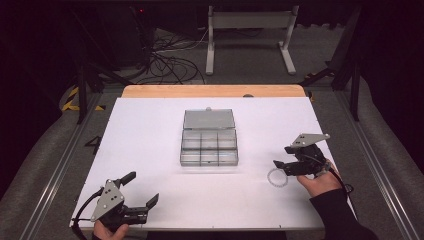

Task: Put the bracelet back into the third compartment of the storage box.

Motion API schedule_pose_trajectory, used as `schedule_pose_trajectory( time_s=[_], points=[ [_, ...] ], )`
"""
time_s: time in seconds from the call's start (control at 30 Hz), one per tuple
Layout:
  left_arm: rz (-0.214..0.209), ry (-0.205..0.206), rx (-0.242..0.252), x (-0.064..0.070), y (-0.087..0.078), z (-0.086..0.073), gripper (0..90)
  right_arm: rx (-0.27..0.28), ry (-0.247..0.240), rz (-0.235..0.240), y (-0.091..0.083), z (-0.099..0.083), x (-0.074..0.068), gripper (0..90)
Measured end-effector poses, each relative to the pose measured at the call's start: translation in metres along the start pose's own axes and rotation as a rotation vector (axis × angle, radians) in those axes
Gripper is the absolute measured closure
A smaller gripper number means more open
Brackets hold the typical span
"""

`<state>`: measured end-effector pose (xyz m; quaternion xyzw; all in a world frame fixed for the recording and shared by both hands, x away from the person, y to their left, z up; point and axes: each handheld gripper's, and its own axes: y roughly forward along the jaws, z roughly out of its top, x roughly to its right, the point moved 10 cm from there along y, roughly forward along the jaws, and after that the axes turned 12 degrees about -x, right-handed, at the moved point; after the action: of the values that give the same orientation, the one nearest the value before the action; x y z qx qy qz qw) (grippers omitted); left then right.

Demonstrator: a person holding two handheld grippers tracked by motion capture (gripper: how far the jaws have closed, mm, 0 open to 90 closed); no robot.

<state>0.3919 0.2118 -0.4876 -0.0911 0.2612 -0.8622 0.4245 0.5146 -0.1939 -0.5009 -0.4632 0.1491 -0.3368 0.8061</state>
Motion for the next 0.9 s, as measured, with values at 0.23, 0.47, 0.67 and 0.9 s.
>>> schedule_pose_trajectory(
  time_s=[0.23, 0.47, 0.67, 0.9],
  points=[
    [0.003, 0.006, -0.005, -0.001, 0.000, -0.001, 5.4, -0.073, 0.018, 0.015, 0.011, -0.008, 0.003, 44.6],
    [0.000, 0.003, -0.007, 0.000, 0.001, -0.001, 5.5, -0.145, 0.033, 0.027, 0.019, -0.016, 0.006, 49.2],
    [-0.002, 0.005, -0.011, 0.000, 0.001, -0.001, 5.5, -0.192, 0.033, 0.038, 0.024, -0.021, 0.006, 54.4],
    [0.002, 0.004, -0.011, 0.000, 0.001, -0.001, 5.7, -0.242, 0.030, 0.042, 0.029, -0.026, 0.004, 61.2]
  ],
)
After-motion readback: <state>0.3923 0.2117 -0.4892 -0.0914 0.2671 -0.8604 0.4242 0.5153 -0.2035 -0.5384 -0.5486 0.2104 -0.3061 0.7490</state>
